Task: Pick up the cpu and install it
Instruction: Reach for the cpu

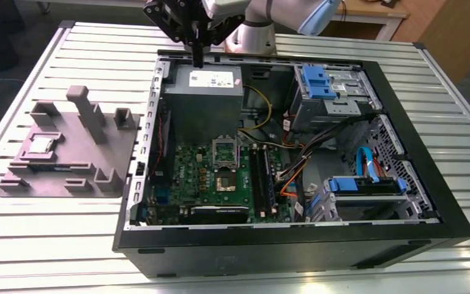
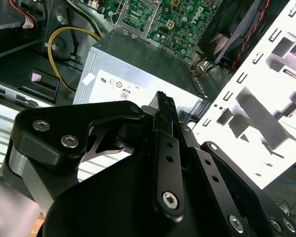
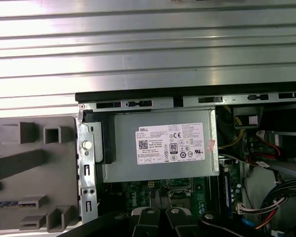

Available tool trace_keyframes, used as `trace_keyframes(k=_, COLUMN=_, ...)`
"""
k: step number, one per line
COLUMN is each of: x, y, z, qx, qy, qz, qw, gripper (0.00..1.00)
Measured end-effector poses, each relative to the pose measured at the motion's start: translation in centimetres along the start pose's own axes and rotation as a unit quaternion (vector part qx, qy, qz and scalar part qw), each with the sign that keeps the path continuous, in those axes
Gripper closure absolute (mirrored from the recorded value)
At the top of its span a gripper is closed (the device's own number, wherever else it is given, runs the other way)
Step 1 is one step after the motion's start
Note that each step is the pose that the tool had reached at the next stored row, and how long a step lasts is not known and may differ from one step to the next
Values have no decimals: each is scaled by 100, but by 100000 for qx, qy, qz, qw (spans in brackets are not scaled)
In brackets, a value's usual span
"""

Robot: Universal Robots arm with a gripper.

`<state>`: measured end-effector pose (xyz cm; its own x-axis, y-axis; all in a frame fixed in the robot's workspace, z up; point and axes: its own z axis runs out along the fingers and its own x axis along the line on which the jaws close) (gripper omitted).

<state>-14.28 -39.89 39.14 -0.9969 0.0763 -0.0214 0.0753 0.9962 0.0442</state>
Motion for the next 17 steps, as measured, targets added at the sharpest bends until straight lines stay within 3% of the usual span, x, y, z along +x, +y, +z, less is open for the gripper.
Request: trace_keyframes(k=17, x=32, y=-3, z=4, qx=5, qy=41, qz=2, qw=100000, gripper=90)
